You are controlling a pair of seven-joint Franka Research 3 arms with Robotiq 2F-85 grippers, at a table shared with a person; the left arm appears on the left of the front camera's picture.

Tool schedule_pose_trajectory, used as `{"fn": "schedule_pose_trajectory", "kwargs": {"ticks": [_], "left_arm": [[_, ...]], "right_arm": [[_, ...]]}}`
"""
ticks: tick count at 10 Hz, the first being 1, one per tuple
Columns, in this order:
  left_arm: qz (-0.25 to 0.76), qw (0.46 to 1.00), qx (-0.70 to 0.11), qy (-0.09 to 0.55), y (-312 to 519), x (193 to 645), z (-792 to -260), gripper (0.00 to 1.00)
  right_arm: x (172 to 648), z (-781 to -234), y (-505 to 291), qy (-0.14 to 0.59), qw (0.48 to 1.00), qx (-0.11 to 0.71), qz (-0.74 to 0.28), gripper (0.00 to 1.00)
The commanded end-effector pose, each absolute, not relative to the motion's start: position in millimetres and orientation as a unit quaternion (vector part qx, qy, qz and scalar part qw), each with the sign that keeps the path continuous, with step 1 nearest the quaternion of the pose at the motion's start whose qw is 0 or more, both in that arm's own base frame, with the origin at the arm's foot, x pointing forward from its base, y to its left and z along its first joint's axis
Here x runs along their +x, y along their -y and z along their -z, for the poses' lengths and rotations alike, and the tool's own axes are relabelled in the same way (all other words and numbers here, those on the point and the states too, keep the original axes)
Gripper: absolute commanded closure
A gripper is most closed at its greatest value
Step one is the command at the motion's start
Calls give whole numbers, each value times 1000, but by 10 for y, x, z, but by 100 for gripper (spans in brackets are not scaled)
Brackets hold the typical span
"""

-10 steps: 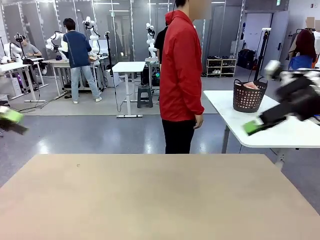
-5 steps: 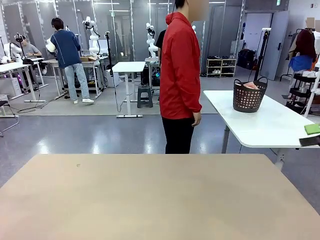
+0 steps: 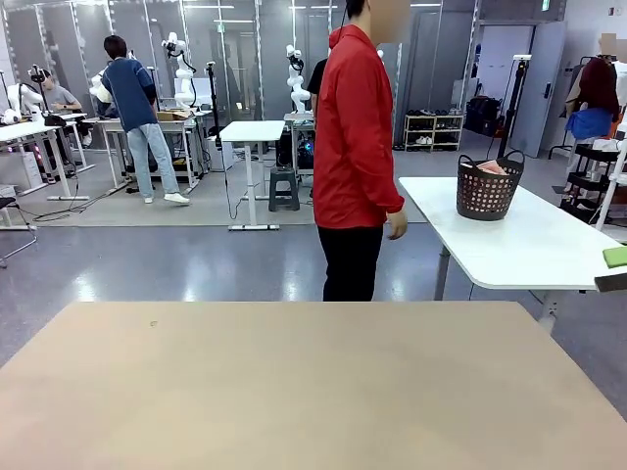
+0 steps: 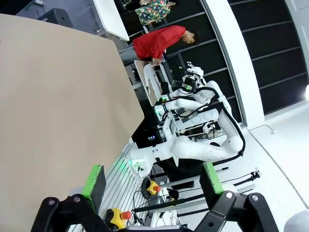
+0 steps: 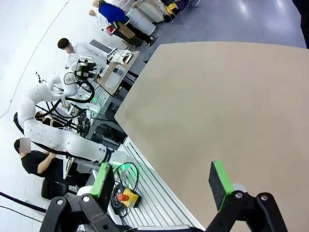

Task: Fold the towel.
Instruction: Grab the top end of the 100 cm Hotel Towel extended by the human.

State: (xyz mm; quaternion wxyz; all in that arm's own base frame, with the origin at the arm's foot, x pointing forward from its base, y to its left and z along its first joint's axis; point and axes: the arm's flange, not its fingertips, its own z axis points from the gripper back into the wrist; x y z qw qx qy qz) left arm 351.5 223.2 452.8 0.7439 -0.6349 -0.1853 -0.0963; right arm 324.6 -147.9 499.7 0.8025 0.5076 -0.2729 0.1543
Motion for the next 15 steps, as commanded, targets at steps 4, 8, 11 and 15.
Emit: {"fn": "schedule_pose_trajectory", "kwargs": {"ticks": [4,8,11,15], "left_arm": [[105,740,-639,185,-2188,3453,-4531,0],[105,740,-639,185,-2188,3453,-4531,0],[105,740,-639,185,-2188,3453,-4531,0],[105,740,-639,185,-2188,3453,-4531,0]], "right_arm": [[3262,-5017,1496,282,795,511,-164,0],[3262,-5017,1496,282,795,511,-164,0],[3262,-5017,1496,282,795,511,-164,0],[3262,-5017,1496,282,795,511,-164,0]]}}
